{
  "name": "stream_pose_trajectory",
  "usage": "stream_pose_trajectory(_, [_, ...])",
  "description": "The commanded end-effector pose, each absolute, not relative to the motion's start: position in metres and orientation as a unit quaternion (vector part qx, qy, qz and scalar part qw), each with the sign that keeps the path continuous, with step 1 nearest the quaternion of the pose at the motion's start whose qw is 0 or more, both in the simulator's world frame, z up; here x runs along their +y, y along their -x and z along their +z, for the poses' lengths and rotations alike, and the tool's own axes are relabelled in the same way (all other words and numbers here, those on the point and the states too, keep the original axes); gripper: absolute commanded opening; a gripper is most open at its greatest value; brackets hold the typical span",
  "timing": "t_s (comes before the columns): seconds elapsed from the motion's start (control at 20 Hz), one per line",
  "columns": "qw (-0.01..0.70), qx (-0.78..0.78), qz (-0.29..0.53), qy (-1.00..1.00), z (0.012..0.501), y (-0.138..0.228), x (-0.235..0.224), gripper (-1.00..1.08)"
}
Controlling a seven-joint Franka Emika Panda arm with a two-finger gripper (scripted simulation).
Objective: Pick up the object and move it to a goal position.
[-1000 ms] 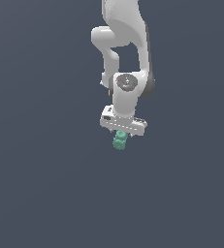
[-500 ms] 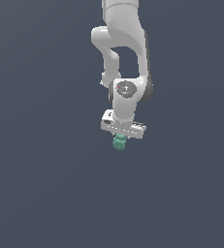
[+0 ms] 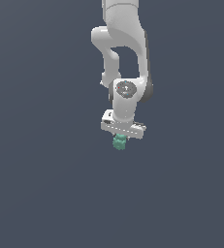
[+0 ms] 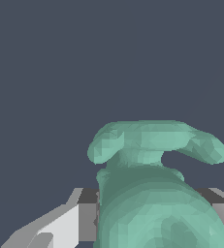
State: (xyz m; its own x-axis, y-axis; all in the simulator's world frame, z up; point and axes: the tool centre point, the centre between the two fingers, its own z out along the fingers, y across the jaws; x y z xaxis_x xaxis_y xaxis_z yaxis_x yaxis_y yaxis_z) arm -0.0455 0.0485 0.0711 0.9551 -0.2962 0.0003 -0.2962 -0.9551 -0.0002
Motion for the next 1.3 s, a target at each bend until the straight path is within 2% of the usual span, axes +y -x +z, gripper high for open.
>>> stream_pose_trajectory(0.0, [0.0, 0.15, 0.0, 0.989, 0.072, 0.045, 0.047, -1.0])
stream_pose_trajectory(0.45, [0.0, 0.15, 0.0, 0.989, 0.092, 0.022, 0.022, -1.0])
stream_pose_trajectory(1.25, [0.0, 0.15, 0.0, 0.989, 0.162, -0.057, -0.064, -1.0])
